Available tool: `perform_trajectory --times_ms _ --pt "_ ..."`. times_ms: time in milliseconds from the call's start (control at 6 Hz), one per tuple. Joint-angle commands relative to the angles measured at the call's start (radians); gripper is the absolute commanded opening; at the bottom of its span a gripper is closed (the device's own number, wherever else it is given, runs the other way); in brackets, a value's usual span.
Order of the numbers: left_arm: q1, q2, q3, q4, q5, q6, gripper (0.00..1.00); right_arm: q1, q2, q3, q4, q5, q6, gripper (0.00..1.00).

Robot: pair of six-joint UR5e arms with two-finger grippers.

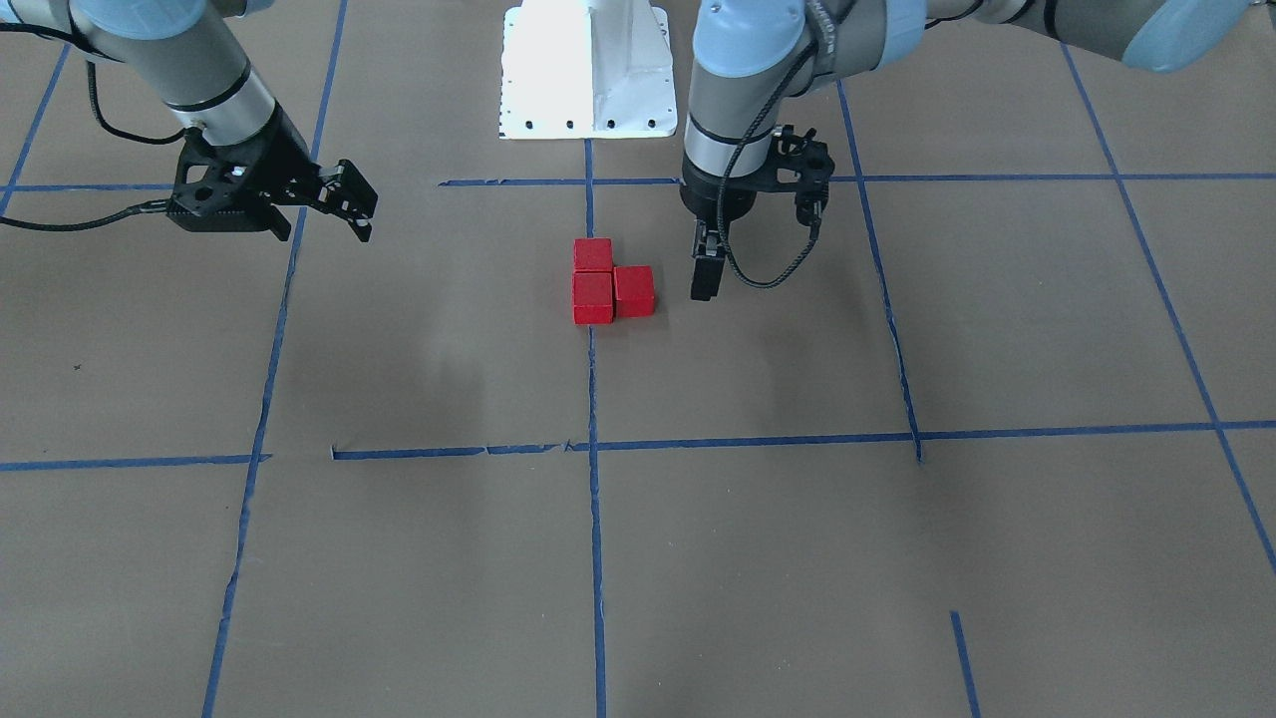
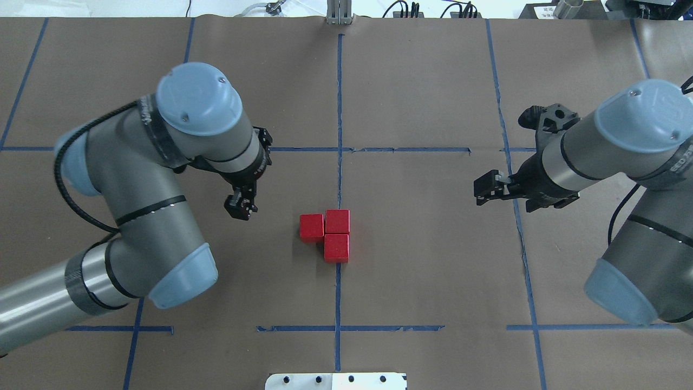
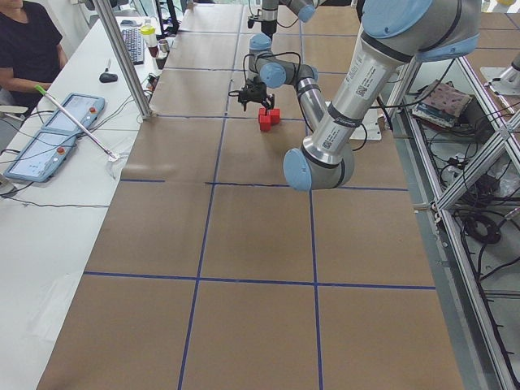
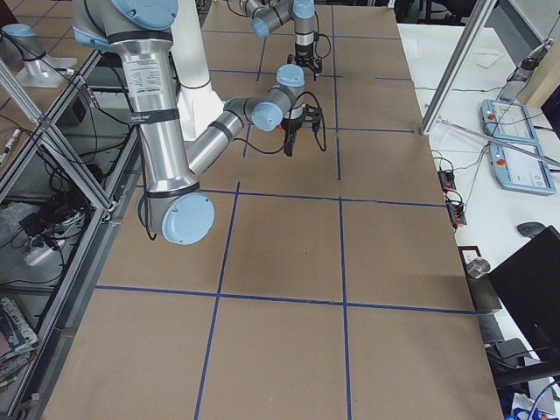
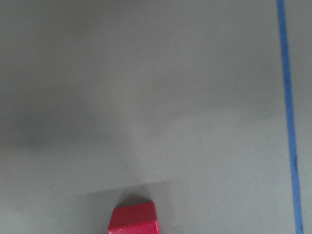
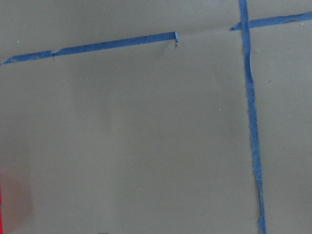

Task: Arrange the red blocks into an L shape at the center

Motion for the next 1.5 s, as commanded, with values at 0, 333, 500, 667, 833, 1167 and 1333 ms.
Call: perform_trajectory --times_ms 0,333,500,667,833,1167,1333 --pt "-0.142 0.116 -0.025 0.002 -0.088 0.424 1.00 0.154 -0.087 -0.002 0.000 0.098 -0.217 1.00" --pt "-0.283 0.255 -0.030 0.001 -0.172 0.888 1.00 0.306 -0.144 -0.033 -0.012 0.161 -0.452 1.00" --pt "-0.374 0.347 -0.054 0.001 -0.179 1.139 1.00 0.387 -0.176 -0.074 -0.011 0.201 -0.606 1.00" --pt "-0.469 0.416 -0.059 -0.001 -0.224 1.321 1.00 0.465 -0.197 -0.123 -0.016 0.259 -0.755 1.00" --pt "-0.567 0.476 -0.050 0.004 -0.282 1.573 1.00 0.527 -0.230 -0.143 -0.017 0.266 -0.858 1.00" --pt "-0.760 0.571 0.011 0.004 -0.308 2.075 1.00 0.595 -0.315 -0.137 -0.043 0.266 -0.983 1.00" --pt "-0.843 0.633 0.017 0.002 -0.321 2.261 1.00 0.635 -0.332 -0.137 -0.081 0.278 -1.067 1.00"
